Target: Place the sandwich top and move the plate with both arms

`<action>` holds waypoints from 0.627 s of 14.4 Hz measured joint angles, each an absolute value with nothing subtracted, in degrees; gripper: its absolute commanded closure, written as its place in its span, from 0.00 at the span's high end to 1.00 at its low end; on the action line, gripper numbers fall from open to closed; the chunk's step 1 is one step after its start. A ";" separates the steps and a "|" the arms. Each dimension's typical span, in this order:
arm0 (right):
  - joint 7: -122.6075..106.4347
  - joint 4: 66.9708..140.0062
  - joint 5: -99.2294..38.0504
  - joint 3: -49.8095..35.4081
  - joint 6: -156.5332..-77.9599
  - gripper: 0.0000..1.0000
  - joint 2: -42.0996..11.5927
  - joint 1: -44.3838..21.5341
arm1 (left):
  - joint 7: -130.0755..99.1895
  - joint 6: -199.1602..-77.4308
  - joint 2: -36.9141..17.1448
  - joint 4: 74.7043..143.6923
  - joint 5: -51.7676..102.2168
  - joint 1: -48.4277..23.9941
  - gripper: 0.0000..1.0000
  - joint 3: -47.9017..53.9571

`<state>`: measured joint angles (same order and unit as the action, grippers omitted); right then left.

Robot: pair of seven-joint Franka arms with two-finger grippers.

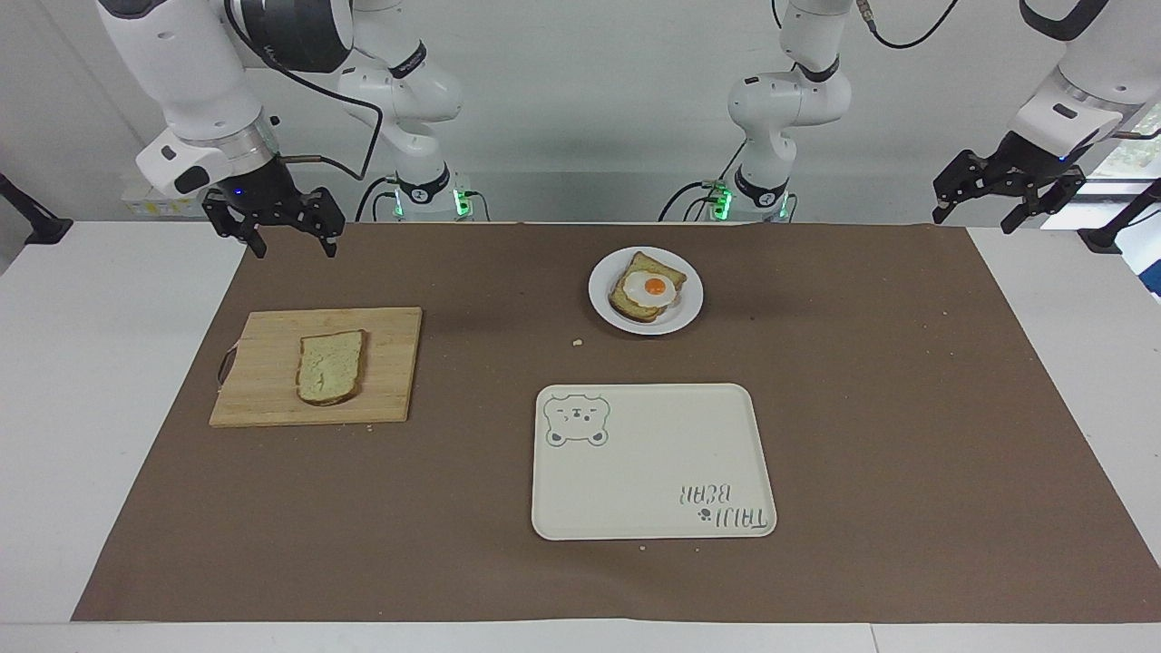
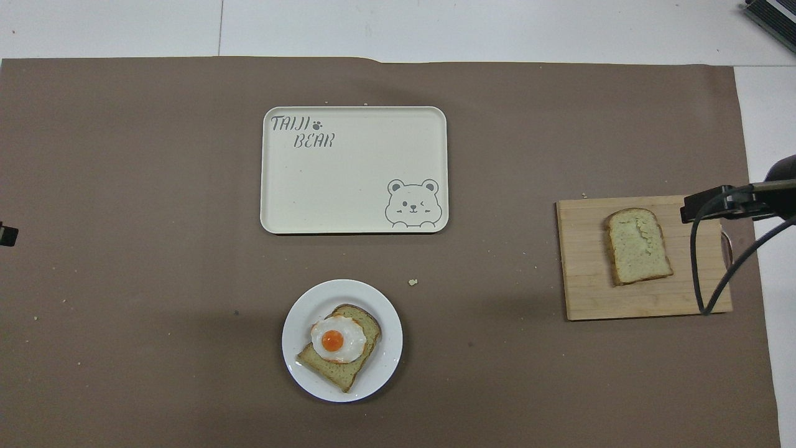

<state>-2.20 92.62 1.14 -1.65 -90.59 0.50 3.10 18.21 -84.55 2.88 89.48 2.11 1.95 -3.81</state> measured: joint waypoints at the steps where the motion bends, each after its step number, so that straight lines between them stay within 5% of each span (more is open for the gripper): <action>1: -2.20 92.63 1.14 -1.66 -90.59 1.00 0.50 3.07 | 18.22 -84.55 2.88 89.48 2.11 1.95 1.00 -3.81; 9: -2.20 92.66 1.14 -1.72 -90.59 1.00 0.50 2.73 | 18.22 -84.55 2.88 89.48 2.11 1.95 1.00 -3.81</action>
<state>-2.20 92.66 1.14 -1.72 -90.59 0.50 2.73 18.22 -84.55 2.88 89.48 2.11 1.95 -3.81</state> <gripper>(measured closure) 0.000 0.000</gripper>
